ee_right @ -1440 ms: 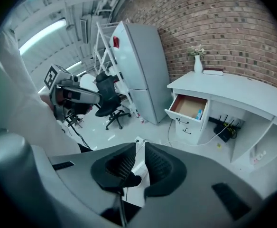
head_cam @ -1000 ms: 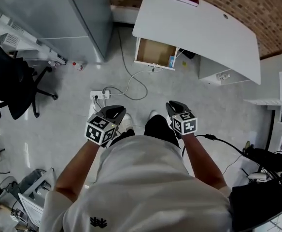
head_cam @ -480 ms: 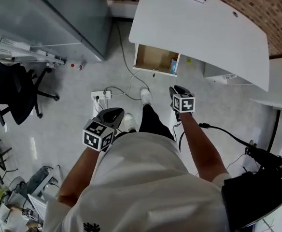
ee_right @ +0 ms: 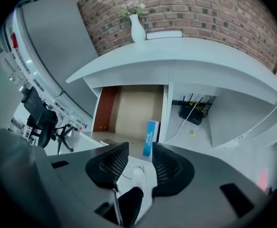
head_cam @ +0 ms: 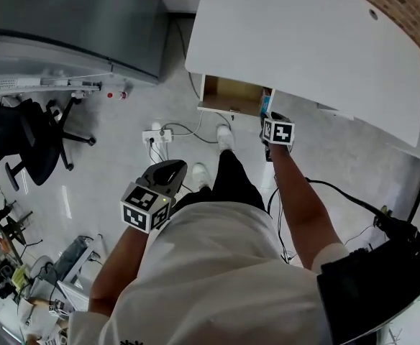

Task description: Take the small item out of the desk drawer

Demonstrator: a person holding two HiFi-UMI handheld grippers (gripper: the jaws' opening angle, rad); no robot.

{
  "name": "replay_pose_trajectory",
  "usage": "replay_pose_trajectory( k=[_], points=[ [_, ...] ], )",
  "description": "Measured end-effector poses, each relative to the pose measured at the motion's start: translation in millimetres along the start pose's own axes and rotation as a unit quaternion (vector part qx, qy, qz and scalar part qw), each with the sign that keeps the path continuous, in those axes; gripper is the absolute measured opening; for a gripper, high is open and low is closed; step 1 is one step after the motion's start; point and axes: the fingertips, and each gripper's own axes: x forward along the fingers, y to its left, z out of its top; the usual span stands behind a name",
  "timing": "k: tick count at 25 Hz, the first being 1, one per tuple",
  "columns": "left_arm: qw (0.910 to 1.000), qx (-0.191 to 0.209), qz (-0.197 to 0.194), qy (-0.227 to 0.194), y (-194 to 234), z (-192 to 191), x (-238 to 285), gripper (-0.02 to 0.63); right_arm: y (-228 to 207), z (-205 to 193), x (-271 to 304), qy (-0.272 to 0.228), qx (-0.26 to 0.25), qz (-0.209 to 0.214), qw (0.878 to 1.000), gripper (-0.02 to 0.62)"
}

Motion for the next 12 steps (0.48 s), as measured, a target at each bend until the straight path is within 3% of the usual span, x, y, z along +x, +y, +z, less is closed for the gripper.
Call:
replay_pose_trajectory(
  k=[12],
  points=[
    [0.9996,-0.01,0.014,0.023,26.9,31.7,45.6,0.025,-24.6,21.8,80.5,0.034,0.014,-0.021,0.999,0.207]
  ],
)
